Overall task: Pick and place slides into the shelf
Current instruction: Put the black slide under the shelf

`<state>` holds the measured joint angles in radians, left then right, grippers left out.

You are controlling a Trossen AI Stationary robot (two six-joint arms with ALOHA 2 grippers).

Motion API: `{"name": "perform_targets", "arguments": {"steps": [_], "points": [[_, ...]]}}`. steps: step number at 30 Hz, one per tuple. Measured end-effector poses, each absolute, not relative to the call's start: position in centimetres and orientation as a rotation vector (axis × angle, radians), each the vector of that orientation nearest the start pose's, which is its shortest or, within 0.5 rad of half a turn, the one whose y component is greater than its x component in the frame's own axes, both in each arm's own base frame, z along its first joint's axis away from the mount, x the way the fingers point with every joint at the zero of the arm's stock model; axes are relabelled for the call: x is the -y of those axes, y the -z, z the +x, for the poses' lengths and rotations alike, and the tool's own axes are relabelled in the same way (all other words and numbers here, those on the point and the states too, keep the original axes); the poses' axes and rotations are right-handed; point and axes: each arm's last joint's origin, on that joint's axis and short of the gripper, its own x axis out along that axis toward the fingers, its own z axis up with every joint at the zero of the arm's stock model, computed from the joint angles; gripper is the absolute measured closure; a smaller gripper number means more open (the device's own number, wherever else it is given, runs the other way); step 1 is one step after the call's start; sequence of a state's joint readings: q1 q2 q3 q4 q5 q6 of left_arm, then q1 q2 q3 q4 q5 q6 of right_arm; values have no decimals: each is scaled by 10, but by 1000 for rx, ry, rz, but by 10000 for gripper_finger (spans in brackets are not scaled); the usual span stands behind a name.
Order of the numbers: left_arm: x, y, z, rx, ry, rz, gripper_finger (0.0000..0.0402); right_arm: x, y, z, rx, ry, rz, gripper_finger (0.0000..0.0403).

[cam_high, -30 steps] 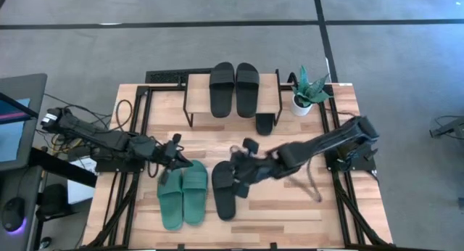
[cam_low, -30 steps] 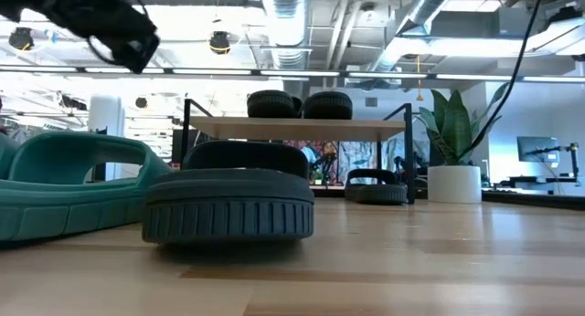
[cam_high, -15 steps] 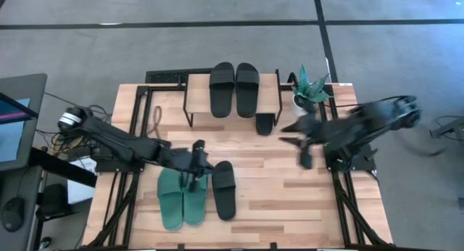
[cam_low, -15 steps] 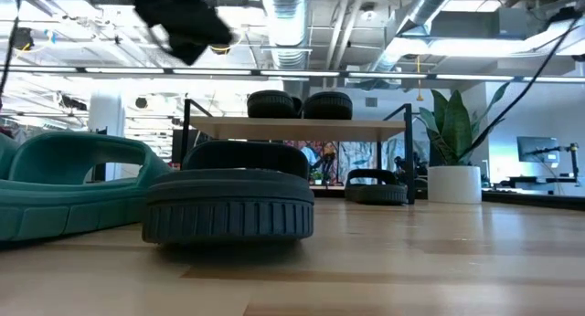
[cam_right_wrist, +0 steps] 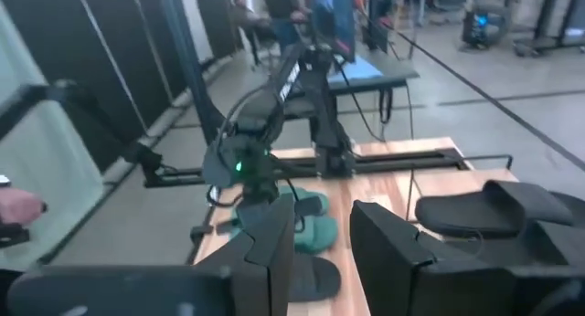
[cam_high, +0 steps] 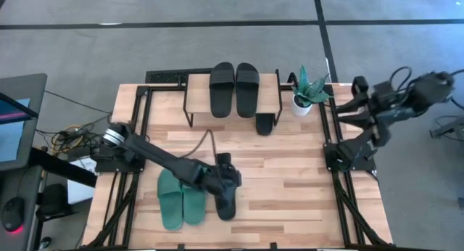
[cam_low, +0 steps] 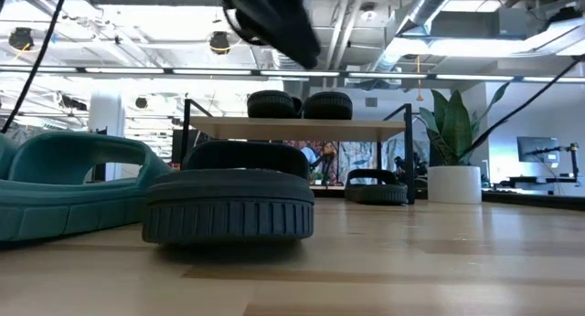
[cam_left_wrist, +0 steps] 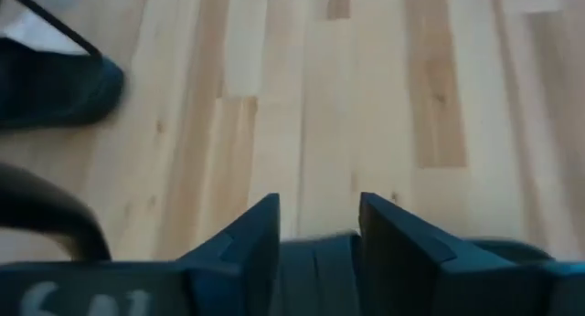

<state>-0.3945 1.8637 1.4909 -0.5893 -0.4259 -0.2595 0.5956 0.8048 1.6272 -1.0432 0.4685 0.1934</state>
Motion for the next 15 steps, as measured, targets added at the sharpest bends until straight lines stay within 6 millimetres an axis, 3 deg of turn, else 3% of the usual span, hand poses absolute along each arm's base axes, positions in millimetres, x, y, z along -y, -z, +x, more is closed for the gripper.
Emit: {"name": "perform_targets", "arguments": {"steps": [5,15], "points": [[158,-235,384,-973,-171,236,230,-4,-491,28,-141,-145,59,305],[188,-224,367,-1014,-234,245,219,16,-484,0,-38,-152,85,305]]}}
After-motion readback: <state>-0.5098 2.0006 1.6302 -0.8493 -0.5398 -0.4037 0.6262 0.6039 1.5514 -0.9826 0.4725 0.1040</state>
